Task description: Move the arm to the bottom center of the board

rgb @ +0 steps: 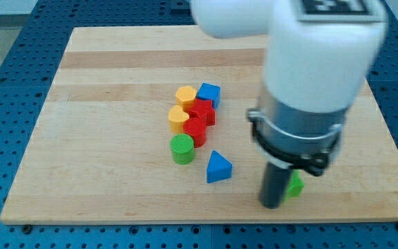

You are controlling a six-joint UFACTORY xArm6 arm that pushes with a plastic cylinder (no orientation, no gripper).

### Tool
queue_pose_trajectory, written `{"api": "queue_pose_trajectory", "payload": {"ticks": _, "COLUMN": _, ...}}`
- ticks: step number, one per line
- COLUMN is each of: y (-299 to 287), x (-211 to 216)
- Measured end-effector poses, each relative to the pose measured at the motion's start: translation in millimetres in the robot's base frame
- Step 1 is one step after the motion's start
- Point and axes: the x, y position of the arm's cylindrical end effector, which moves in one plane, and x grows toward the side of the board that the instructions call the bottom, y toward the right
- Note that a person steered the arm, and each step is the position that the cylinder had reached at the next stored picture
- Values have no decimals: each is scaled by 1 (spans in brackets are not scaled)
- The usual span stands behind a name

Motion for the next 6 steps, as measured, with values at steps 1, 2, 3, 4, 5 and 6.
{"api": "queue_pose_trajectory", "payload": {"ticks": 1, "y": 41, "x": -36}}
{"api": "queue_pose_trajectory", "payload": {"ticks": 2, "y": 61, "x": -117}}
{"api": "queue_pose_trajectory", "payload": {"ticks": 3, "y": 64, "x": -177}}
{"api": "queue_pose_trajectory", "payload": {"ticks": 4, "y": 64, "x": -201}}
{"api": "queue_pose_trajectory", "payload": {"ticks": 5, "y": 64, "x": -199}}
{"api": "queue_pose_trajectory", "payload": {"ticks": 6, "y": 60, "x": -170}}
